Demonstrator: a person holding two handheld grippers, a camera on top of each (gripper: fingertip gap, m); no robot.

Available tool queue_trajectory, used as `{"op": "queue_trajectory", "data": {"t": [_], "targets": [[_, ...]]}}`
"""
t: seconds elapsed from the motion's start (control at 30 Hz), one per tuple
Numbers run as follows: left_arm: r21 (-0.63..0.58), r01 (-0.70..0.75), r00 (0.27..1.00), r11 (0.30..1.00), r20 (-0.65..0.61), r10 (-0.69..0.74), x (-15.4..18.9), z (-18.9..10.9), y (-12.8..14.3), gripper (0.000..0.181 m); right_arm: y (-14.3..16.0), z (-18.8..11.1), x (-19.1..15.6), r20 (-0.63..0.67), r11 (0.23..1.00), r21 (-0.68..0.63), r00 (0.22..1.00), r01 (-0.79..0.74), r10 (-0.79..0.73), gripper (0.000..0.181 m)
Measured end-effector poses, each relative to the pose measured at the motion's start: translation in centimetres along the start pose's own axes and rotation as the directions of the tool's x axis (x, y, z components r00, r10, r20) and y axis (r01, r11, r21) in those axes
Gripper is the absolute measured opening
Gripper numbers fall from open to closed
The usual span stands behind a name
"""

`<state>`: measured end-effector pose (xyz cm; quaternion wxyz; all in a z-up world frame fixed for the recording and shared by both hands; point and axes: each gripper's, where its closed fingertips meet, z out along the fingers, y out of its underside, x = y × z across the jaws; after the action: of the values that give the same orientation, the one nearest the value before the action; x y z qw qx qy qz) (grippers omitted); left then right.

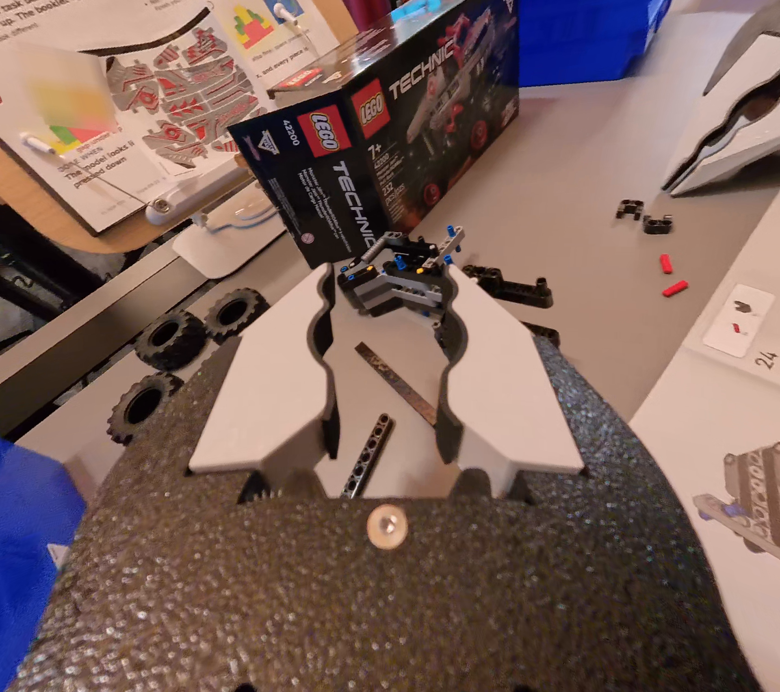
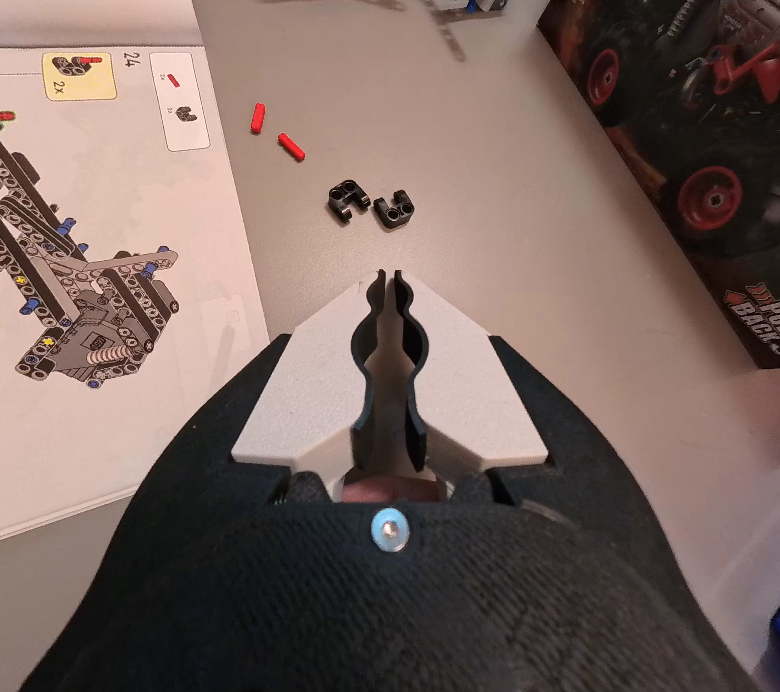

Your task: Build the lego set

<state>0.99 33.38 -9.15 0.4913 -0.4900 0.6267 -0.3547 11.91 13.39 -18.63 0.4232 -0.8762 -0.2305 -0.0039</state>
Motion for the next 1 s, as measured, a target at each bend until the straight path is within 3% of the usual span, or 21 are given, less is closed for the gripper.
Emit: {"op": "queue_trajectory", "data": {"t": [0.03,0.43,0.6,1.0], "targets": [[0.005,0.007,1.0,1.0,-0.006,-0.007,0.1,0.0,-0.1,0.048,0.0,0.0,0.0,0.0,1.0,0.0,1.0,0.0,0.0,0.003],[0.01,0.079,0.997,0.997,-0.01,-0.078,-0.6,-0.4,-0.1,0.037,0.0,0.0,0.0,-0.003,1.0,0.0,1.0,0.002,-0.002,0.002],[-0.057,0.067,0.998,0.996,-0.003,-0.067,-0.6,0.0,1.1,0.033,0.0,0.0,0.0,-0.002,1.0,0.0,1.0,0.001,-0.001,0.002],[-0.145,0.021,0.992,0.989,-0.117,-0.038,1.6,0.4,2.5,0.031,0.0,0.0,0.0,0.0,1.0,0.0,1.0,0.0,0.0,0.003]]}}
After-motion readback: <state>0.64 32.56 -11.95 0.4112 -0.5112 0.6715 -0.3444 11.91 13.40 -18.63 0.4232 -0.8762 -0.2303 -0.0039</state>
